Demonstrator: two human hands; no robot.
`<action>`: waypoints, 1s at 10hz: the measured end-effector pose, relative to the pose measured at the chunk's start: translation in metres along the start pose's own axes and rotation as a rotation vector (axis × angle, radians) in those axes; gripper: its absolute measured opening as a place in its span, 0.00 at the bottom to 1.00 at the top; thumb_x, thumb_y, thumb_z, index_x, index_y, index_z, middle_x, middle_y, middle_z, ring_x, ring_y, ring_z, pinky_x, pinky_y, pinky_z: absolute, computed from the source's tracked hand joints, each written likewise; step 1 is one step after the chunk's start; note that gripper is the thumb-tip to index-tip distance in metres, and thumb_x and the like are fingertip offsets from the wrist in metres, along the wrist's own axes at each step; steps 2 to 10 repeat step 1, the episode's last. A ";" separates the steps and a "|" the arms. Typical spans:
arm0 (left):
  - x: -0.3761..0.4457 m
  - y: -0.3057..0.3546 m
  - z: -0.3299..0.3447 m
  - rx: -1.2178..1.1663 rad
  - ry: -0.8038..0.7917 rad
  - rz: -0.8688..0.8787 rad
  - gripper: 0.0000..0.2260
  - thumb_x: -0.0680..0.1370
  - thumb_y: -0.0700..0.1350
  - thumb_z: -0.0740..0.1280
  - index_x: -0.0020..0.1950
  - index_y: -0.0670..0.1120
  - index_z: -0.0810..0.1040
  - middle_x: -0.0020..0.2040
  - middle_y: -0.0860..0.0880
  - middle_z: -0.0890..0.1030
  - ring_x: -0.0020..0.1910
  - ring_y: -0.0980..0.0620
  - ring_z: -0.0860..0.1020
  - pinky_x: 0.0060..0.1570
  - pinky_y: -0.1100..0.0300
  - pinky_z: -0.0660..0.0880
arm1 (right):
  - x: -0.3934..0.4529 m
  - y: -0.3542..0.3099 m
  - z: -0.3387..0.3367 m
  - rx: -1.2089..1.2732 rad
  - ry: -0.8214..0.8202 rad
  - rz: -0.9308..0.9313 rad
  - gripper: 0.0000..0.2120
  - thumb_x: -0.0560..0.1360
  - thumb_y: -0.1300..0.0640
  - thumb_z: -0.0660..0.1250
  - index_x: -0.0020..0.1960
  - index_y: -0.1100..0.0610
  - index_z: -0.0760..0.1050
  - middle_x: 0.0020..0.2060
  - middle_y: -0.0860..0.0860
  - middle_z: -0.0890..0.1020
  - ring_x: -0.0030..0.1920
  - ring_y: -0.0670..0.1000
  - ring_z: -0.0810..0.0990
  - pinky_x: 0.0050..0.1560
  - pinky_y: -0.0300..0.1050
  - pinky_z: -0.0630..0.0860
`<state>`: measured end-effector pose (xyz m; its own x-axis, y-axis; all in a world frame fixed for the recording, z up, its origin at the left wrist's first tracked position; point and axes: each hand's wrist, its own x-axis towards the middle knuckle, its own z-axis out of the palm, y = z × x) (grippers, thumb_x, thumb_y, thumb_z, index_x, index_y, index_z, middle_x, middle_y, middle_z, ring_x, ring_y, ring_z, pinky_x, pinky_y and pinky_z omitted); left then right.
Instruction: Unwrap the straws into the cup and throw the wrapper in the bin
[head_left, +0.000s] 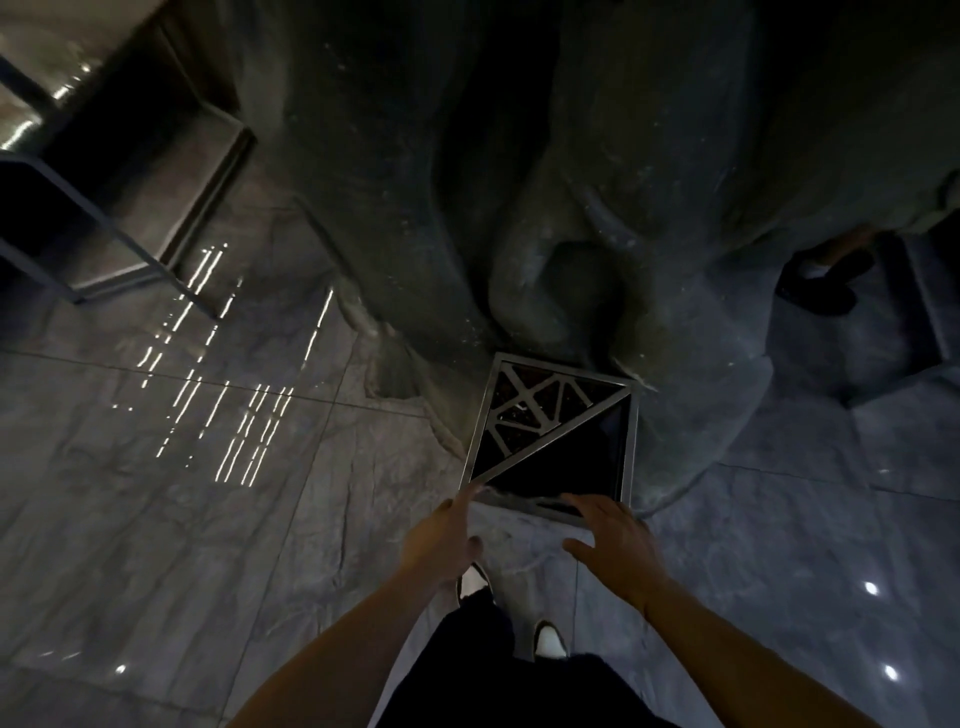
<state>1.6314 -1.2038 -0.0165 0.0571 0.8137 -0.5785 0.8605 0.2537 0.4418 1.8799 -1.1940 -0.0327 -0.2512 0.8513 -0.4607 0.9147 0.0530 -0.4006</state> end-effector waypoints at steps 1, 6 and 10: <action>-0.014 -0.004 0.005 -0.045 0.064 -0.036 0.29 0.76 0.46 0.66 0.75 0.53 0.60 0.59 0.45 0.78 0.54 0.45 0.79 0.55 0.49 0.77 | -0.001 0.004 -0.008 -0.033 0.025 -0.055 0.29 0.76 0.42 0.61 0.75 0.45 0.60 0.72 0.48 0.68 0.68 0.52 0.69 0.65 0.50 0.70; -0.014 -0.004 0.005 -0.045 0.064 -0.036 0.29 0.76 0.46 0.66 0.75 0.53 0.60 0.59 0.45 0.78 0.54 0.45 0.79 0.55 0.49 0.77 | -0.001 0.004 -0.008 -0.033 0.025 -0.055 0.29 0.76 0.42 0.61 0.75 0.45 0.60 0.72 0.48 0.68 0.68 0.52 0.69 0.65 0.50 0.70; -0.014 -0.004 0.005 -0.045 0.064 -0.036 0.29 0.76 0.46 0.66 0.75 0.53 0.60 0.59 0.45 0.78 0.54 0.45 0.79 0.55 0.49 0.77 | -0.001 0.004 -0.008 -0.033 0.025 -0.055 0.29 0.76 0.42 0.61 0.75 0.45 0.60 0.72 0.48 0.68 0.68 0.52 0.69 0.65 0.50 0.70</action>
